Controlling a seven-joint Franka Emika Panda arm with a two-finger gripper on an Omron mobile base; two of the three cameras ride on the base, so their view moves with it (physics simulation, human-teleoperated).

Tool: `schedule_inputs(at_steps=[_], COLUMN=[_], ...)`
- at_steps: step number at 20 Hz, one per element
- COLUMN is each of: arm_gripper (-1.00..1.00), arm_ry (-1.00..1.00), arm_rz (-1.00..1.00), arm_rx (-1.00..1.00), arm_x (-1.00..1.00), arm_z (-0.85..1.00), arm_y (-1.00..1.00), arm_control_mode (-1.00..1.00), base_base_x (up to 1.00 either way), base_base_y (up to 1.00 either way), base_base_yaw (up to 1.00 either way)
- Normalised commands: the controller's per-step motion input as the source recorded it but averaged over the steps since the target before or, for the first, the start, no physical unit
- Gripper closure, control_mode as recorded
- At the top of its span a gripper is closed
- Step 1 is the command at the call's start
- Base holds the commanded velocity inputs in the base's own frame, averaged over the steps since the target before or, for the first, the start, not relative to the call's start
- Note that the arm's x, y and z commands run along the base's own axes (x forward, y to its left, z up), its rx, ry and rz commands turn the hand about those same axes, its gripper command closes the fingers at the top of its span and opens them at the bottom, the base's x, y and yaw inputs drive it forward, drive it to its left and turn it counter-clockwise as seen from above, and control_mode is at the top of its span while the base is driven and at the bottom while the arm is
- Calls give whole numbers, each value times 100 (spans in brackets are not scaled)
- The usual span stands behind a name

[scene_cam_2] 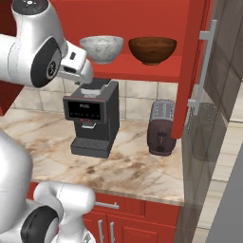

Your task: Move the bowls from the cabinet to the plates on the dining table.

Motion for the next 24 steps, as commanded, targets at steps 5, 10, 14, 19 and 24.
schedule_inputs(at_steps=[5, 10, 14, 19, 24], arm_gripper=[-100, -100, -100, -100, -100], arm_ry=[0, -8, -8, 0, -1], arm_rz=[0, -6, -7, 0, 0], arm_rx=[16, 24, 19, 17, 15], arm_x=[99, 81, 38, 1, -2], arm_z=[-1, -5, -9, 0, 0], arm_y=[2, 17, 36, 76, 67], arm_control_mode=[-100, -100, -100, -100, -100], base_base_x=[0, 0, 0, 0, 0], base_base_y=[0, 0, 0, 0, 0], base_base_yaw=[0, 0, 0, 0, 0])
